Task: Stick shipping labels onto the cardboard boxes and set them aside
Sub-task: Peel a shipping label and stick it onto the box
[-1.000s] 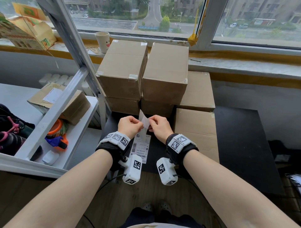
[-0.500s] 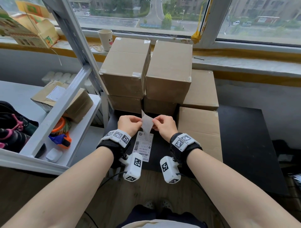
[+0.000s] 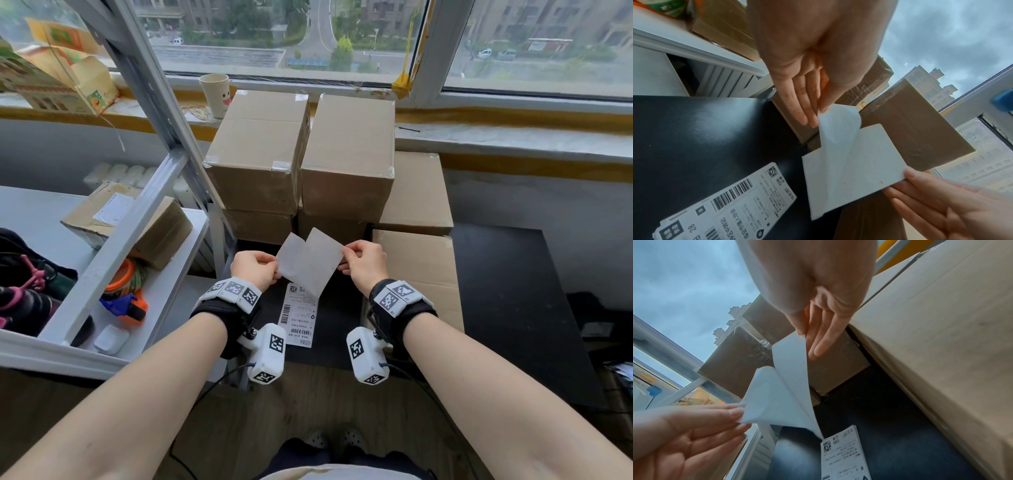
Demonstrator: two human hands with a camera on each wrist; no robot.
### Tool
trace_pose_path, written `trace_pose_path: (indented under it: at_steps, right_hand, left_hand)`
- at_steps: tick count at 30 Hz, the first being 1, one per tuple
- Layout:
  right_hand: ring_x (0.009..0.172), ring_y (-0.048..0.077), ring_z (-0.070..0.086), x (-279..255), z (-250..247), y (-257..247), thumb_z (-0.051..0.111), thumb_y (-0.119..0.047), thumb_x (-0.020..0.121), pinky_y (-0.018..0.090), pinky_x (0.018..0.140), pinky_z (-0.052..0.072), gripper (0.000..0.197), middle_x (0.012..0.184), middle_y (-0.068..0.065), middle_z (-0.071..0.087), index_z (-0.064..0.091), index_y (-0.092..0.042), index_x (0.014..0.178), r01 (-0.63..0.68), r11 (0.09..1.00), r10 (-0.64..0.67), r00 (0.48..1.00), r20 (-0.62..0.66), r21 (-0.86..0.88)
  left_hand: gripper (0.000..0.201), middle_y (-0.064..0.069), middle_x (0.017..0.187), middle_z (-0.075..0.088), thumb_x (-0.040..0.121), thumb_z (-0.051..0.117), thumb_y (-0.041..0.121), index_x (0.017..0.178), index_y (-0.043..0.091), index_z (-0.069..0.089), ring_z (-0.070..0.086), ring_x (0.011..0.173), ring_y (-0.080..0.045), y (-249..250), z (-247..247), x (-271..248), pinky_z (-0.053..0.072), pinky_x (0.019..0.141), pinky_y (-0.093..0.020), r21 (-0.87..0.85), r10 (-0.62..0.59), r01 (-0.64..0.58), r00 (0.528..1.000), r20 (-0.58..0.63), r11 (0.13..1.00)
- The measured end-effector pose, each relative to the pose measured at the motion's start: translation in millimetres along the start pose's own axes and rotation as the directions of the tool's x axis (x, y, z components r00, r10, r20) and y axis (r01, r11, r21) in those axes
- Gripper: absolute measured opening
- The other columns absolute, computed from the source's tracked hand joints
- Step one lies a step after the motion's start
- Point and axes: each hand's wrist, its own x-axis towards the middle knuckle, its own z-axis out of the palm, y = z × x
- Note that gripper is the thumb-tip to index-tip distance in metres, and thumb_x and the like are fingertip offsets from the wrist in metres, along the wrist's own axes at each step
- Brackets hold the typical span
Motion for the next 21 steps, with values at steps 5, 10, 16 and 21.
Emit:
trace_pose_path:
  at_steps: [5,10,16,21]
  right_hand:
    - [0.071,0.02,0.069,2.4,-8.9,2.2,0.052,-0.017,0.094,0.041,0.078,0.059,0.013,0.079,0.006,0.068,0.062,-0.014,0.086,-0.015,1.0,0.014,0.999,-0.05,-0.02]
    - [0.07,0.021,0.069,3.6,-16.4,4.8,0.052,-0.018,0.094,0.043,0.078,0.059,0.014,0.081,0.009,0.07,0.062,-0.015,0.085,-0.032,0.998,0.026,0.994,-0.108,-0.046]
    - [0.067,0.025,0.07,7.2,-29.4,5.5,0.052,-0.019,0.093,0.047,0.078,0.057,0.016,0.075,0.008,0.069,0.06,-0.019,0.079,-0.034,0.996,0.019,0.984,-0.176,-0.086]
    - [0.072,0.026,0.07,10.4,-41.5,4.6,0.052,-0.022,0.094,0.046,0.08,0.057,0.013,0.083,0.009,0.071,0.064,-0.017,0.09,-0.022,0.99,-0.009,0.976,-0.219,-0.138]
  left_hand:
    - [0.007,-0.011,0.065,0.062,0.086,0.059,0.0,0.086,0.002,0.066,0.062,0.06,-0.019,-5.2,-4.4,4.4,0.057,0.068,-0.031,-0.001,-0.011,0.011,1.0,-0.016,1.0]
    - [0.009,-0.011,0.067,0.065,0.083,0.064,0.002,0.078,0.007,0.068,0.063,0.046,-0.01,-15.9,-10.5,11.0,0.058,0.056,-0.022,-0.015,-0.047,0.046,0.998,-0.053,0.999]
    - [0.008,-0.011,0.063,0.061,0.084,0.062,-0.002,0.077,0.001,0.065,0.058,0.034,-0.003,-30.8,-18.3,17.4,0.053,0.046,-0.016,0.004,-0.089,0.089,0.994,-0.059,0.996]
    - [0.009,-0.009,0.059,0.061,0.084,0.063,0.0,0.078,0.004,0.068,0.057,0.035,-0.003,-42.3,-25.3,20.3,0.053,0.044,-0.015,0.052,-0.088,0.094,0.991,-0.097,0.994]
